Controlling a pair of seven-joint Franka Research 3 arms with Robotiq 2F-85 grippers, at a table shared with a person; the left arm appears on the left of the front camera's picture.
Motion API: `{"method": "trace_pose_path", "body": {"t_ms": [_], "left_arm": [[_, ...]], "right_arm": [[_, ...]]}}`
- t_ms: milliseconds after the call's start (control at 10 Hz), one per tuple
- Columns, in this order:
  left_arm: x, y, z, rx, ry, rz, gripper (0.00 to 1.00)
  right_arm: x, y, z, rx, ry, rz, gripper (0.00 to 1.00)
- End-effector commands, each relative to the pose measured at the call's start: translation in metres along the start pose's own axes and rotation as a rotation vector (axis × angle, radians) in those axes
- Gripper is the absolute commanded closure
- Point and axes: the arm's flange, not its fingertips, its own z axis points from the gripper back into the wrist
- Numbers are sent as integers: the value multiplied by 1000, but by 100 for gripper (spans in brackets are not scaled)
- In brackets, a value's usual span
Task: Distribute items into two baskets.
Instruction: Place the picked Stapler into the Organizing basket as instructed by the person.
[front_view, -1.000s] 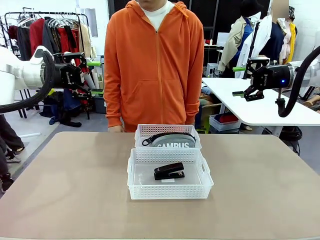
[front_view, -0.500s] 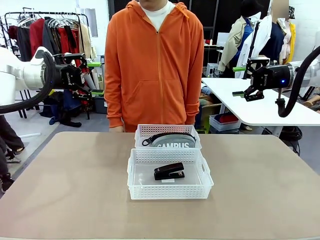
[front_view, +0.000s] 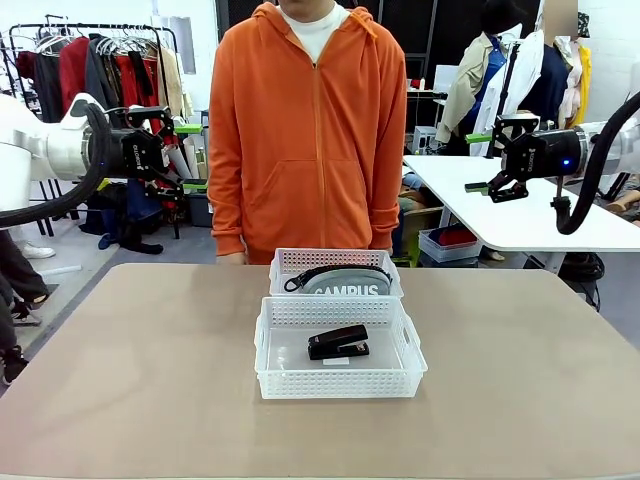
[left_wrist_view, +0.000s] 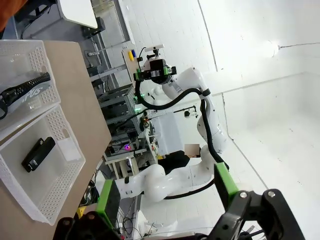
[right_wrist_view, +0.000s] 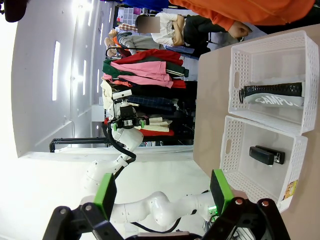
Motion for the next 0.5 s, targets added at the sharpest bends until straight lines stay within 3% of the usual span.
{"method": "trace_pose_path", "body": {"t_ms": [0,400], "left_arm": [[-1,-2,0,-1,-1,-3,0],[-1,-2,0,-1,-1,-3,0]], "right_arm": [[0,4,0,21,-9,2,0],[0,4,0,21,-9,2,0]]}}
